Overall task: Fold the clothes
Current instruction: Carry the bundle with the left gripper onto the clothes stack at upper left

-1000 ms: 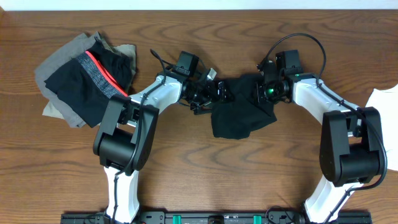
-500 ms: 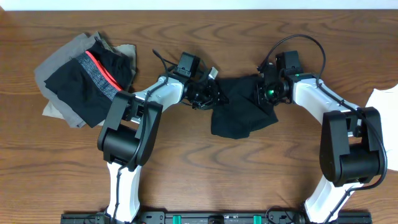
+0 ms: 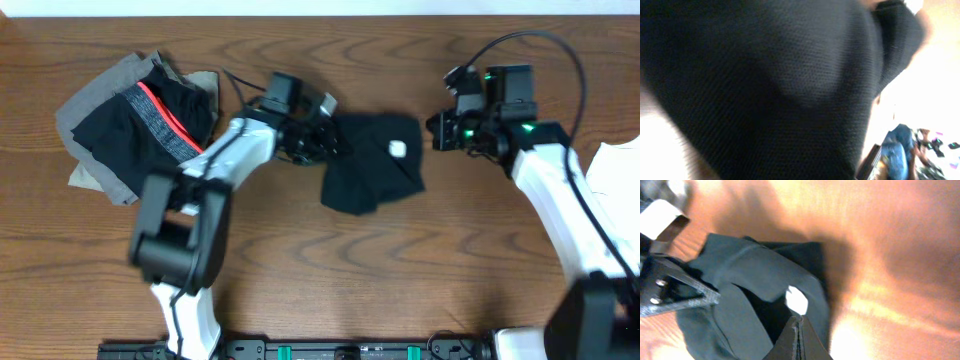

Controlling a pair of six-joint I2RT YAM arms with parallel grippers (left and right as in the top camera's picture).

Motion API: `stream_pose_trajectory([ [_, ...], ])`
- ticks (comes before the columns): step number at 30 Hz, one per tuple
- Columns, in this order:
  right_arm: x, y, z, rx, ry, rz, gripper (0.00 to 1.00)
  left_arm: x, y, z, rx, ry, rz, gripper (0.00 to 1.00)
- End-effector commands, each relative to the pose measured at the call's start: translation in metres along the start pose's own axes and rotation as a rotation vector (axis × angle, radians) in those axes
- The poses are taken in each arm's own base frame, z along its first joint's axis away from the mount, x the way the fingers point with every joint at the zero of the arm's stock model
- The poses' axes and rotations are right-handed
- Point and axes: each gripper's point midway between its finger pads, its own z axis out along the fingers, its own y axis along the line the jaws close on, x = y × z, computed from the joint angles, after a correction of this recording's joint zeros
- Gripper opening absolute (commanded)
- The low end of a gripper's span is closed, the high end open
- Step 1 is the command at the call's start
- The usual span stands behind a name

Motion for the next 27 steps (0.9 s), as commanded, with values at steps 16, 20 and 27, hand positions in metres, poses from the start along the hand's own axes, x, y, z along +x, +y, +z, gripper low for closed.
stream_pose_trajectory([
  [16,-0.015,0.019,-0.033,-0.031,-0.080,0.012,0.01,-0.066,0.071,-0.284,-0.177,-0.622,0.014,0.06],
  [20,-0.016,0.019,-0.033,-0.032,-0.082,0.011,0.01,-0.056,0.113,-0.336,-0.251,-0.722,-0.047,0.06],
  [27,-0.016,0.021,-0.033,-0.035,-0.083,0.006,0.01,-0.021,0.182,-0.388,-0.427,-0.789,-0.229,0.06],
])
